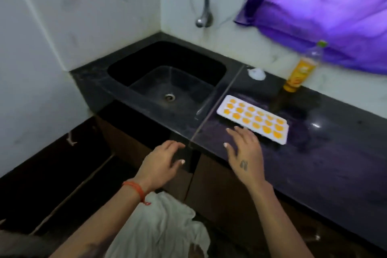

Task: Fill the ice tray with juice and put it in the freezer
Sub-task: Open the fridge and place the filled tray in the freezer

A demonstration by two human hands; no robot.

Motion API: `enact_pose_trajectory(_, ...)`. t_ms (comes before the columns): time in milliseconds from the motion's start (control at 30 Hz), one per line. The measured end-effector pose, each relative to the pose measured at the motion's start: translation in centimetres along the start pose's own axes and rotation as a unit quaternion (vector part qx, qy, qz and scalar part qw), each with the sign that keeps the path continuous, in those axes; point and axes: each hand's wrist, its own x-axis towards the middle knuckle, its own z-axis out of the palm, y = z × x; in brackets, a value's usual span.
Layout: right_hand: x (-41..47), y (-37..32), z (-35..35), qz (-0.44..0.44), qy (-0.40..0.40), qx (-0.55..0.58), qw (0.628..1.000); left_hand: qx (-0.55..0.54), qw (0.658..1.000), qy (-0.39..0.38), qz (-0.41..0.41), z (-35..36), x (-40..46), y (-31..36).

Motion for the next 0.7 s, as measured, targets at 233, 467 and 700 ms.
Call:
enact_pose_trajectory(233, 1.6, 12.3, -3.2, 0.282, -0.006, -0.003, 0.959, 0.057, 0.996, -0.001, 0.068, 4.6, 12.2, 5.9)
enact_pose_trajectory(467, 3.8, 17.6, -3.1, 0.517, 0.041, 0.372, 0.770, -0.195, 0.965, -0.017, -0.177, 6.9, 20.6, 7.4)
enact_pose_trajectory(700, 4.9, 18.9, -2.1, 0.514, 0.028, 0.473, 0.715, -0.471, 0.820, -0.016, -0.324, 7.7, 23.6, 8.6)
